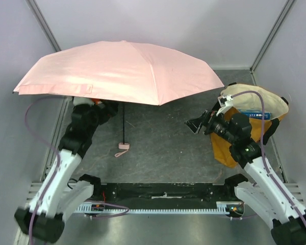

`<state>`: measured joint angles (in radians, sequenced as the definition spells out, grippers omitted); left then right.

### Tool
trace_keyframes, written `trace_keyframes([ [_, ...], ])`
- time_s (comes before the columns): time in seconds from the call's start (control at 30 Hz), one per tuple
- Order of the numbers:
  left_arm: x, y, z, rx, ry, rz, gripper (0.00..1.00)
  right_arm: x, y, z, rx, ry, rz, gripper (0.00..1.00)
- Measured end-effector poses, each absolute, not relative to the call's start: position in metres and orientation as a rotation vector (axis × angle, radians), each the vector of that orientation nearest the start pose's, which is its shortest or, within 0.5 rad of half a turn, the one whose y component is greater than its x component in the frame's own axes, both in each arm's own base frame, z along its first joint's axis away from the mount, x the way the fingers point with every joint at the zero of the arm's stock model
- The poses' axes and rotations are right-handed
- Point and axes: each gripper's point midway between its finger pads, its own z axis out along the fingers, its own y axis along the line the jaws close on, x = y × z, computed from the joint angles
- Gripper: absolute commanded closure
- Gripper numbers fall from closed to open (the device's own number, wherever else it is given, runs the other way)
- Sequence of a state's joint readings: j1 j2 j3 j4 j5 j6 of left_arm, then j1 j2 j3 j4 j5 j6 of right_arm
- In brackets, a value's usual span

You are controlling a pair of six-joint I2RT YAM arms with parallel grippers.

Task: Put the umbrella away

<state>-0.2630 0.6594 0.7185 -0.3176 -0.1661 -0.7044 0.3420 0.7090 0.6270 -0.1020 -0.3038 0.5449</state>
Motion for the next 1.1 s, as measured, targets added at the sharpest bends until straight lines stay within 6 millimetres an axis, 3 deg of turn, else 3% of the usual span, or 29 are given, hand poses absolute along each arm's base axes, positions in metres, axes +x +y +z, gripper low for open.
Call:
trace_keyframes([
  [0.07, 0.31, -0.082, 0.252, -0.501, 1.873, -0.489, 0.02, 0.248, 0.184, 0.245, -0.125, 1.838, 0.996, 0.02],
  [0.13, 0.337, -0.094, 0.237, -0.463, 1.928, -0.488, 0.07, 0.24, 0.194, 0.239, -0.19, 1.834, 1.069, 0.02],
  [0.27, 0.368, -0.118, 0.203, -0.361, 2.024, -0.564, 0.07, 0.221, 0.206, 0.236, -0.302, 1.816, 1.171, 0.02],
  [0.4, 0.413, -0.134, 0.193, -0.304, 2.061, -0.573, 0.13, 0.21, 0.209, 0.243, -0.392, 1.773, 1.193, 0.02],
  [0.43, 0.421, -0.137, 0.193, -0.291, 2.053, -0.579, 0.21, 0.208, 0.209, 0.244, -0.406, 1.766, 1.19, 0.02],
  [0.47, 0.43, -0.141, 0.192, -0.268, 2.037, -0.592, 0.45, 0.207, 0.208, 0.245, -0.415, 1.76, 1.187, 0.02],
  [0.5, 0.434, -0.144, 0.19, -0.252, 2.032, -0.609, 0.57, 0.206, 0.208, 0.245, -0.42, 1.756, 1.184, 0.02],
  [0.63, 0.44, -0.161, 0.19, -0.153, 2.005, -0.708, 0.92, 0.207, 0.209, 0.241, -0.431, 1.767, 1.173, 0.02],
  [0.67, 0.44, -0.167, 0.197, -0.102, 1.98, -0.736, 0.98, 0.207, 0.21, 0.238, -0.432, 1.777, 1.169, 0.02],
  [0.83, 0.435, -0.18, 0.25, -0.097, 1.863, -0.855, 0.98, 0.207, 0.228, 0.208, -0.451, 1.89, 1.147, 0.04],
  [0.93, 0.424, -0.184, 0.294, -0.136, 1.83, -0.926, 0.98, 0.199, 0.251, 0.2, -0.486, 1.935, 1.15, 0.03],
  [0.97, 0.41, -0.191, 0.328, -0.141, 1.801, -0.97, 0.98, 0.193, 0.273, 0.207, -0.529, 1.933, 1.147, 0.03],
  [1.1, 0.369, -0.204, 0.374, -0.093, 1.745, -1.061, 0.98, 0.194, 0.32, 0.246, -0.554, 1.883, 1.149, 0.03],
])
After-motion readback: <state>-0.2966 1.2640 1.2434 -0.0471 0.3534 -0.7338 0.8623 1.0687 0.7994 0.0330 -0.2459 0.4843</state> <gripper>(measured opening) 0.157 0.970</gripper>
